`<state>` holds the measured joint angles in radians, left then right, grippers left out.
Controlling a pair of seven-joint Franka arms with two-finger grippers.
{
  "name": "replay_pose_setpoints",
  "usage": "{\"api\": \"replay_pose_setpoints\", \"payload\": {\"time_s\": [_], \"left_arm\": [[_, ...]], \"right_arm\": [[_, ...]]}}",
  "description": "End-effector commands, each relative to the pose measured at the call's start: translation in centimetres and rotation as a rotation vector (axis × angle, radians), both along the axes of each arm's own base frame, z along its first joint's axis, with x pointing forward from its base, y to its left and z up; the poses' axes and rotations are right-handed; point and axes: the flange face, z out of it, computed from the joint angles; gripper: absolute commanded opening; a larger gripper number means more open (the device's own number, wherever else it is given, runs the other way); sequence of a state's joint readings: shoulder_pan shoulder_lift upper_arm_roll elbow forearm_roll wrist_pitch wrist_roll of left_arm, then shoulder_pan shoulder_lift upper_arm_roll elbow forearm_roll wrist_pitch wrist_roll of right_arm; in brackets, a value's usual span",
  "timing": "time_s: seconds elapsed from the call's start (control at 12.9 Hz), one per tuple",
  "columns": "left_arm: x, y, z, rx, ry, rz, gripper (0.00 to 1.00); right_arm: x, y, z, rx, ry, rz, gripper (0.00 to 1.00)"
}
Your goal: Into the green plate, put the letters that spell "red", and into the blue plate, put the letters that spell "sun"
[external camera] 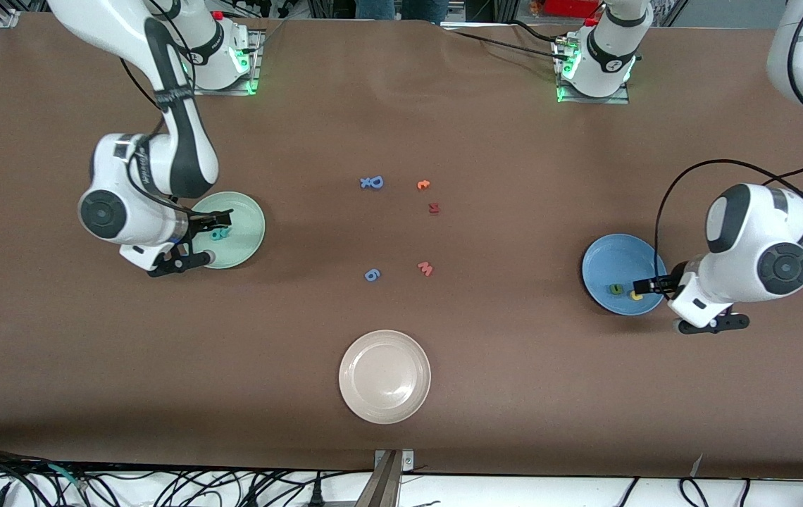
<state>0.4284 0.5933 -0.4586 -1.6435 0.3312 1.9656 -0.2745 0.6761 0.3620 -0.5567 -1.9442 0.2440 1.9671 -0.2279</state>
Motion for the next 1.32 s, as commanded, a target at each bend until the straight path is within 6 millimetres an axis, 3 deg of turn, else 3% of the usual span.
{"api": "replay_pose_setpoints", "payload": {"time_s": [0.0, 0.16, 0.23, 0.31, 0.47, 0.54, 0.78, 0.93, 1.09, 1.24], "left_arm": [[0.1, 1.5, 2.8, -0.007, 0.041, -0.049, 1.00], [0.0, 2.6, 3.9, -0.018, 0.075, -0.096, 1.00], [-0.3, 3.1, 5.3, -0.038, 0.067, -0.131, 1.00], [-0.9, 4.2, 6.3, -0.079, 0.068, -0.142, 1.00], [-2.5, 5.3, 9.5, -0.173, 0.082, -0.142, 1.00], [-3.5, 5.1, 11.7, -0.182, 0.092, -0.147, 1.00], [-6.6, 2.5, 20.9, -0.084, 0.043, -0.156, 1.00], [-7.7, 0.7, 25.7, -0.062, -0.030, -0.121, 1.00], [-8.3, -1.3, 29.0, -0.052, -0.095, -0.114, 1.00], [-8.3, -1.5, 30.1, -0.051, -0.116, -0.120, 1.00]], "right_arm": [[0.5, -0.2, 8.9, 0.060, -0.015, -0.075, 1.00], [1.7, -0.9, 17.4, 0.070, -0.011, -0.096, 1.00], [1.8, -1.7, 20.5, 0.062, 0.016, -0.098, 1.00], [1.9, -2.0, 22.2, 0.058, 0.013, -0.098, 1.00], [1.7, -2.9, 23.6, 0.035, -0.003, -0.110, 1.00], [1.6, -4.6, 24.2, 0.012, -0.013, -0.120, 1.00], [1.4, -3.4, 26.6, -0.011, -0.069, -0.076, 1.00], [1.8, -4.3, 27.7, 0.008, -0.100, -0.075, 1.00], [1.3, -5.0, 29.3, -0.044, -0.138, -0.053, 1.00], [0.4, -5.3, 30.8, -0.057, -0.160, -0.059, 1.00]]}}
